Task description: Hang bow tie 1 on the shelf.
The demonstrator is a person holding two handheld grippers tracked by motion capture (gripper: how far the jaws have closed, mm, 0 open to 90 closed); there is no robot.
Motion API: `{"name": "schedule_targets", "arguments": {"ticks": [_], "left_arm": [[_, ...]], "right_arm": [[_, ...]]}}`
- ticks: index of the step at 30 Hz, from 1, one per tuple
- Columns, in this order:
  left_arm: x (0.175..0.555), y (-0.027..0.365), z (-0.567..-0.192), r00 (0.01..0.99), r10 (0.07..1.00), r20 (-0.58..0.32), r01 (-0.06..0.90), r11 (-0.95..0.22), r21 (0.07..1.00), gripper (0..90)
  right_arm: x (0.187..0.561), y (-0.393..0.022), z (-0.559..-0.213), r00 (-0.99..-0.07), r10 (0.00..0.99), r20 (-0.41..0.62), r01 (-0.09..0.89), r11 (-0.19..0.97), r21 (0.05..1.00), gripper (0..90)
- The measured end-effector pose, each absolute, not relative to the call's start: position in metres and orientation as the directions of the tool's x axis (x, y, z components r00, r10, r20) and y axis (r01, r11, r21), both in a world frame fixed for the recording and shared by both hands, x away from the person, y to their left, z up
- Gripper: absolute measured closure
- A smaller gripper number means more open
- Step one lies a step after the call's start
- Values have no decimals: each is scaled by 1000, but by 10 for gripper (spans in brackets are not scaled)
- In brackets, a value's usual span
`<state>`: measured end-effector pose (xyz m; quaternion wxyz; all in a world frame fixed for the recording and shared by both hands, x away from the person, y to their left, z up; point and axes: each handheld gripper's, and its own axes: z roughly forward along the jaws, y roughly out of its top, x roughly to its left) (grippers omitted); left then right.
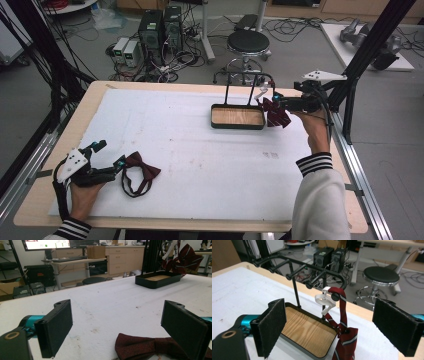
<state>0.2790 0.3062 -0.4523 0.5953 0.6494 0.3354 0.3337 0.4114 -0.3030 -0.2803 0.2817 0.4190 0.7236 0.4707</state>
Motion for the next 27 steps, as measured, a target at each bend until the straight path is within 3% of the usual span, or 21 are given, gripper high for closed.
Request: {"name": "schedule_targets", "arguments": {"ticks": [13, 27], "left_arm": [[280, 306, -452, 552, 833, 35, 41, -69, 997, 107], [280, 306, -452, 551, 834, 31, 45, -67, 997, 106]], "right_arm": [[356, -307, -289, -547, 837, 19, 252, 143, 957, 112], [305, -304, -330, -554, 832, 18, 205, 115, 972, 112]]}}
